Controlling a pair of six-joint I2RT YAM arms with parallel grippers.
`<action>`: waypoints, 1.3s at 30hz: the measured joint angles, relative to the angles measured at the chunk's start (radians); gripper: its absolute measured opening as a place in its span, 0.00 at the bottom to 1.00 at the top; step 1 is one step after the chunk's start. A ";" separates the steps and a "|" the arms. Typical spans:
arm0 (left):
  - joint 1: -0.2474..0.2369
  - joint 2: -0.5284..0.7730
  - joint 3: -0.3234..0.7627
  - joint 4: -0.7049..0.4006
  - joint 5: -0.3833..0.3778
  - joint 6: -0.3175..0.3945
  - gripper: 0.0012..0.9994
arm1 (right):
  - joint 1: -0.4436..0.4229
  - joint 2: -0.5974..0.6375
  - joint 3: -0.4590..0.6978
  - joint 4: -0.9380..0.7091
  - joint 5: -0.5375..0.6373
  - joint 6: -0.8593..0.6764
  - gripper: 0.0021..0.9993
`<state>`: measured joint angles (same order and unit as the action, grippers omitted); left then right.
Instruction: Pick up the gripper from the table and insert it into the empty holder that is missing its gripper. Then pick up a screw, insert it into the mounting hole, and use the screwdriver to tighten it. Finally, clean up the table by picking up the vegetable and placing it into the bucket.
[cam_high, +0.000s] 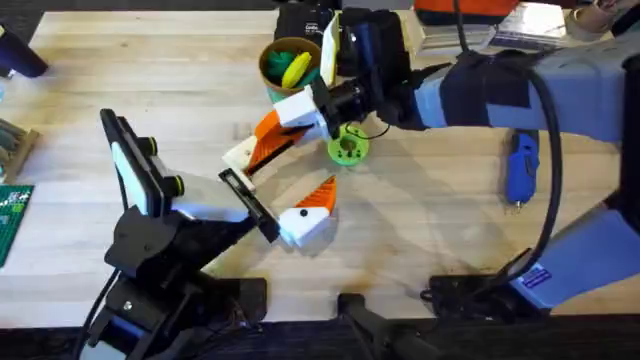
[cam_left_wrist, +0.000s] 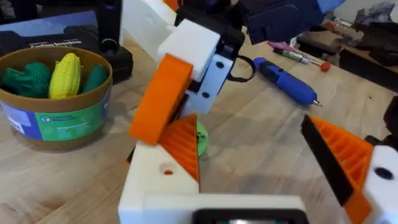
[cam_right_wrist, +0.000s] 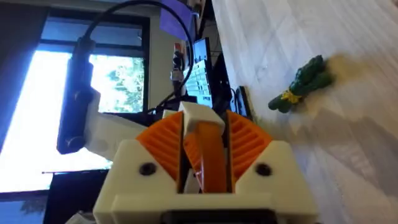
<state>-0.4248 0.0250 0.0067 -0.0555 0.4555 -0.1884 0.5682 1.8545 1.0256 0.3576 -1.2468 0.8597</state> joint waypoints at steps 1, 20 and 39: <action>0.000 0.000 0.000 0.000 0.013 0.001 0.99 | 0.000 0.000 0.000 0.001 -0.003 0.000 0.30; -0.005 0.000 0.000 0.001 0.076 0.001 0.99 | -0.082 0.000 0.000 0.002 0.089 -0.021 0.99; -0.005 0.000 0.000 0.001 0.076 0.001 0.99 | -0.086 -0.317 0.063 -0.892 0.890 -0.519 0.99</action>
<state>-0.4297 0.0250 0.0067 -0.0544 0.5316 -0.1874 0.4825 1.5375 1.0885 -0.5341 -0.3563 0.3404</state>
